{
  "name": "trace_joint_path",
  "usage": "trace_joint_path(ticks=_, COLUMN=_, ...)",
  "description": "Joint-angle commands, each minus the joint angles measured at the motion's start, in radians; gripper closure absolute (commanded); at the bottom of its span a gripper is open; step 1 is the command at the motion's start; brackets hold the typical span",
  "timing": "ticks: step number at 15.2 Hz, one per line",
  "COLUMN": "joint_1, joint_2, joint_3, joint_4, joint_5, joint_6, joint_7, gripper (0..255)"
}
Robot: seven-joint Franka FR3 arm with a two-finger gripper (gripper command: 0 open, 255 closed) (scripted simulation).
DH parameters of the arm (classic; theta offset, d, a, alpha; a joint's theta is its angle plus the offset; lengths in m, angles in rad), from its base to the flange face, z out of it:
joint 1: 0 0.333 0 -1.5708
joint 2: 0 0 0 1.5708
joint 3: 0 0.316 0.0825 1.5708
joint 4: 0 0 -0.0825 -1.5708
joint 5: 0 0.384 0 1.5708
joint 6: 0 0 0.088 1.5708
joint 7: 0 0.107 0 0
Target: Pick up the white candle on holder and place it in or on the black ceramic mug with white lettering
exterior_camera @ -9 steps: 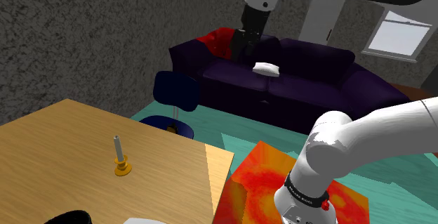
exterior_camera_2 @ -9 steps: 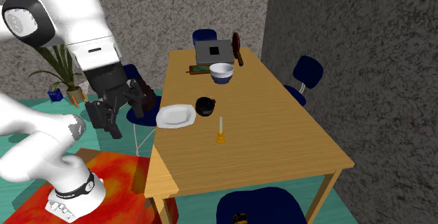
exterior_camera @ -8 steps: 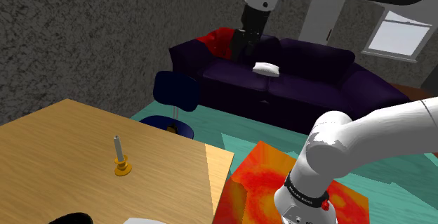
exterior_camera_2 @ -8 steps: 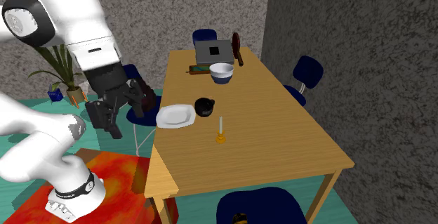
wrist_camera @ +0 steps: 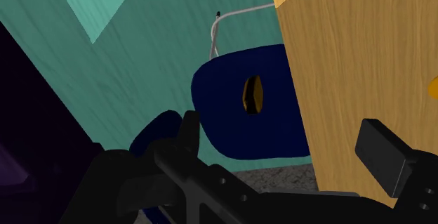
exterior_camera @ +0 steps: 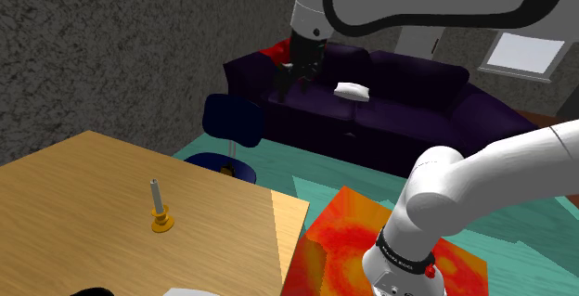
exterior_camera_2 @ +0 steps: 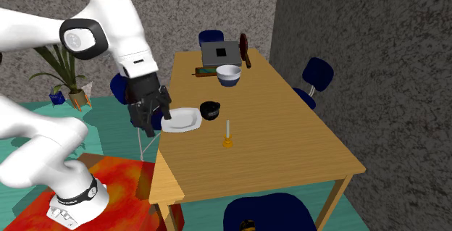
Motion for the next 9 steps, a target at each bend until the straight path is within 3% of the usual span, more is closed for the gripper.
trace_joint_path(ticks=1, joint_1=0.005, joint_2=0.029, joint_3=0.044, joint_4=-0.02, joint_5=0.007, joint_6=0.05, joint_7=0.051, gripper=0)
trace_joint_path(ticks=9, joint_1=0.0, joint_2=0.209, joint_3=0.239, joint_4=-0.016, joint_5=-0.006, joint_6=0.214, joint_7=0.271, gripper=0)
